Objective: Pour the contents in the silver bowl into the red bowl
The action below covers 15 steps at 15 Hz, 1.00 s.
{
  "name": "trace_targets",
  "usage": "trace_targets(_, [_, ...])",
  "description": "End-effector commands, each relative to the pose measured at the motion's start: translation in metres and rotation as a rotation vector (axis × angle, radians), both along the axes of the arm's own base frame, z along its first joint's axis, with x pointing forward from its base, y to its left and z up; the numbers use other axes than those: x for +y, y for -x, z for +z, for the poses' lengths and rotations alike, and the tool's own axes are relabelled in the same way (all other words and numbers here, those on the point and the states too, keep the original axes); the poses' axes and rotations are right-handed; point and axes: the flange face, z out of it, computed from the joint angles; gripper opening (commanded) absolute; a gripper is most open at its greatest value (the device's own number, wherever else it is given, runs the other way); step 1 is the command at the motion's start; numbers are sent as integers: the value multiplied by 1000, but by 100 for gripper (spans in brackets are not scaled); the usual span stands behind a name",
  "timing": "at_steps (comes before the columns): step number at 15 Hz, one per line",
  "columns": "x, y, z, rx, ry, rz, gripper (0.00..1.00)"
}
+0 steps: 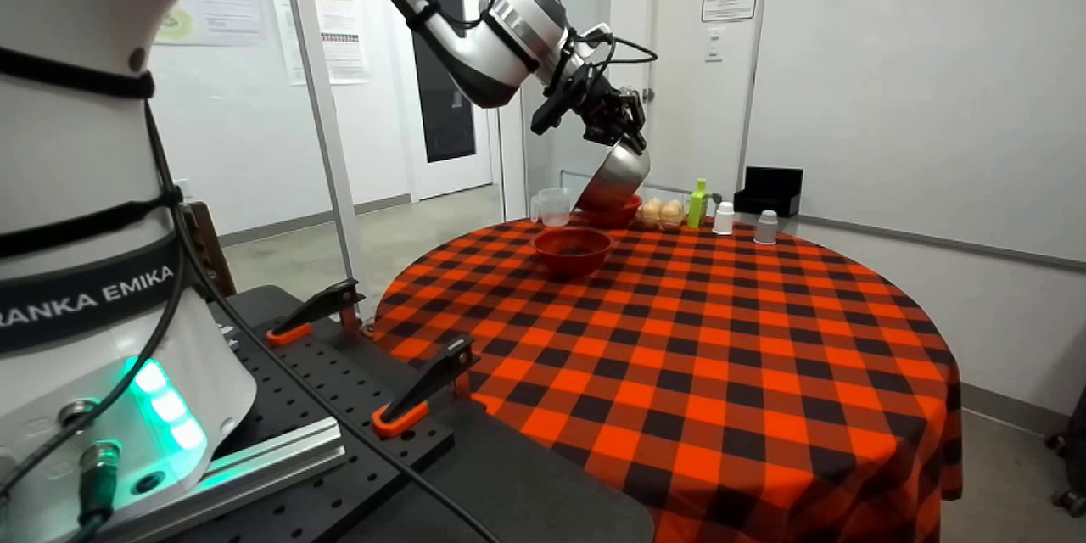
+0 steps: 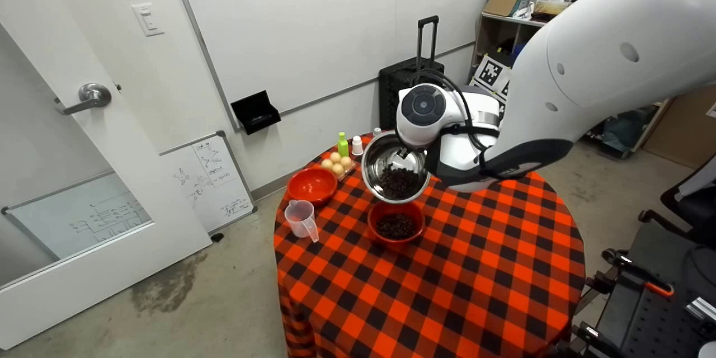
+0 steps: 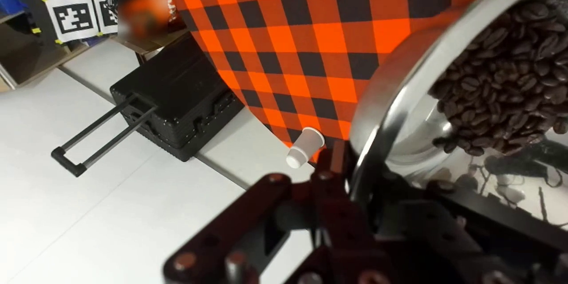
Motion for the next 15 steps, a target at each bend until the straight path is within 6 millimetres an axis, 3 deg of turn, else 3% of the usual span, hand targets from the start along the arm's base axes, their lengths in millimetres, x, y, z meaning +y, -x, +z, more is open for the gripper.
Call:
trace_targets(1, [11,9,-5,-43,75,14,1])
trace_targets(15, [41,26,-23,-135,255,92,1])
